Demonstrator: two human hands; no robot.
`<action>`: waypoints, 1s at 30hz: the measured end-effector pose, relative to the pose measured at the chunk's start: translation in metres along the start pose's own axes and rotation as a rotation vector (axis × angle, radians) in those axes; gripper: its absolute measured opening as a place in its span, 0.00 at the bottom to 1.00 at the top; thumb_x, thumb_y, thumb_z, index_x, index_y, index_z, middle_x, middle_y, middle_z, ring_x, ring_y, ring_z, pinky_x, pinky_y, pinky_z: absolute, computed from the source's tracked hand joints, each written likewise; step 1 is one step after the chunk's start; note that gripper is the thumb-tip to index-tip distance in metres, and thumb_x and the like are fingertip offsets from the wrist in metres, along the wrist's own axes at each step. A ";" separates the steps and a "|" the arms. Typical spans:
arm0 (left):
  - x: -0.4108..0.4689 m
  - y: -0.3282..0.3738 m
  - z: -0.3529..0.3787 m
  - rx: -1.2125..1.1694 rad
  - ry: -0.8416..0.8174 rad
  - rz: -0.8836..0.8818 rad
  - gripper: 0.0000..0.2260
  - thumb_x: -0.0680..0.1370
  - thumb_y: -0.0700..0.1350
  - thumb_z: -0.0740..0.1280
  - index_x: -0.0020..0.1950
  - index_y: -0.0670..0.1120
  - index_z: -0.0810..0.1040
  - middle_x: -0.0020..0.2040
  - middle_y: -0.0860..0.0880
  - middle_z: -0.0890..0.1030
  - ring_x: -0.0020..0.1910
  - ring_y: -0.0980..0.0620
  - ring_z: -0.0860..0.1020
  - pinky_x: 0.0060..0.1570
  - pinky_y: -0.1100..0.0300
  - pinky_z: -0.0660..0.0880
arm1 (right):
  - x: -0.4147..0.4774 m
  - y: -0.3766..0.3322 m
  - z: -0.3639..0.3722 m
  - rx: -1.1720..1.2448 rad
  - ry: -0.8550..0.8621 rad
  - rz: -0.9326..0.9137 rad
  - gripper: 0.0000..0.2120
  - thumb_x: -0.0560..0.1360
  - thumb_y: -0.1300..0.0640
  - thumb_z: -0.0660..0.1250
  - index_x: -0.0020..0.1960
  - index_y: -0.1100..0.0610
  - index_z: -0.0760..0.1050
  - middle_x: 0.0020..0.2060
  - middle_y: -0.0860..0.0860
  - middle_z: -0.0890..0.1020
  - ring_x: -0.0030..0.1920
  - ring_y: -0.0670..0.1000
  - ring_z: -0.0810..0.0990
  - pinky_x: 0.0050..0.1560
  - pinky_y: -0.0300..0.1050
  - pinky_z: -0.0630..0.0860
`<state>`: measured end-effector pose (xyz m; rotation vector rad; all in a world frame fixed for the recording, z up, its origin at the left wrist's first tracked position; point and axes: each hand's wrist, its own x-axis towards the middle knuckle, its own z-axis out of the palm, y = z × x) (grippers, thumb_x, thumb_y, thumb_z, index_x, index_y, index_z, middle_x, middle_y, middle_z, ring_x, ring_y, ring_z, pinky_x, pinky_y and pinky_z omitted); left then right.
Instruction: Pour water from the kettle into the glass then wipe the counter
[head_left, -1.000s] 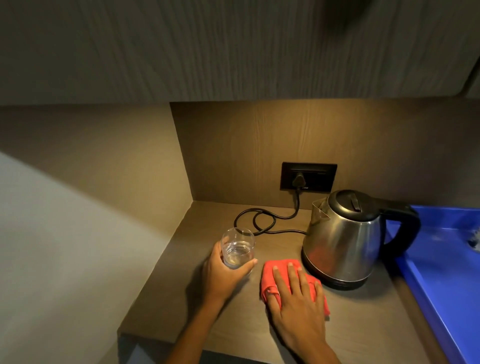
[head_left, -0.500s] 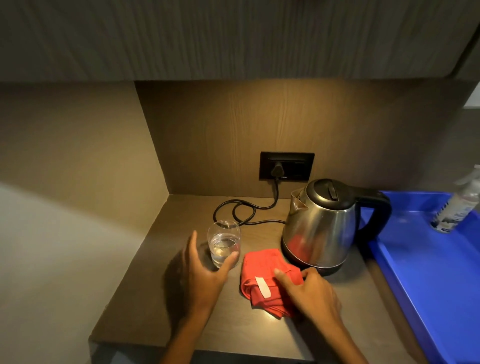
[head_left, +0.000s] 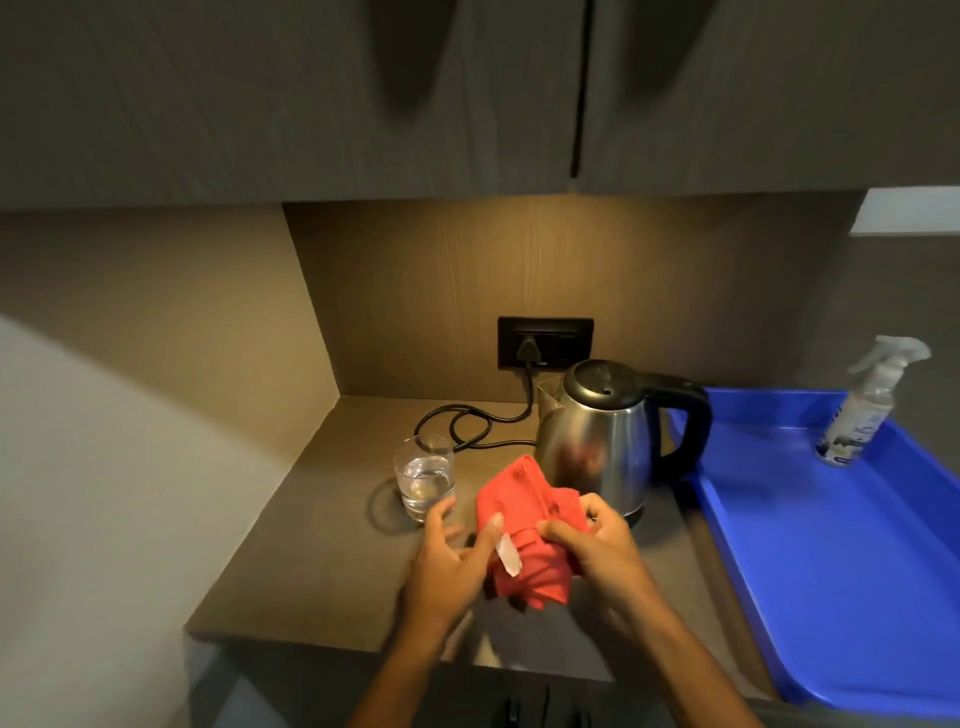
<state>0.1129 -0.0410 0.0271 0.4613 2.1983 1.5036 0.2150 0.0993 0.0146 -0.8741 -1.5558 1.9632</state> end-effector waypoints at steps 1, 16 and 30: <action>-0.007 0.007 0.007 -0.224 -0.095 -0.085 0.29 0.72 0.58 0.71 0.70 0.52 0.67 0.56 0.49 0.80 0.52 0.48 0.81 0.52 0.48 0.80 | -0.007 -0.005 -0.015 0.093 -0.021 0.006 0.19 0.62 0.62 0.79 0.48 0.62 0.75 0.39 0.56 0.85 0.37 0.52 0.85 0.32 0.43 0.79; -0.113 0.090 0.224 0.043 -0.422 0.510 0.24 0.73 0.34 0.68 0.66 0.49 0.69 0.56 0.44 0.80 0.51 0.42 0.81 0.51 0.50 0.78 | -0.081 -0.059 -0.246 -0.665 0.519 -0.343 0.20 0.70 0.58 0.74 0.57 0.50 0.71 0.46 0.56 0.77 0.45 0.55 0.73 0.41 0.45 0.66; -0.128 0.101 0.239 1.195 -0.071 0.912 0.19 0.79 0.52 0.59 0.70 0.55 0.72 0.80 0.43 0.53 0.79 0.42 0.46 0.72 0.33 0.42 | -0.093 -0.073 -0.275 -1.555 0.227 -0.089 0.25 0.80 0.35 0.48 0.67 0.45 0.73 0.72 0.61 0.66 0.73 0.59 0.59 0.70 0.63 0.51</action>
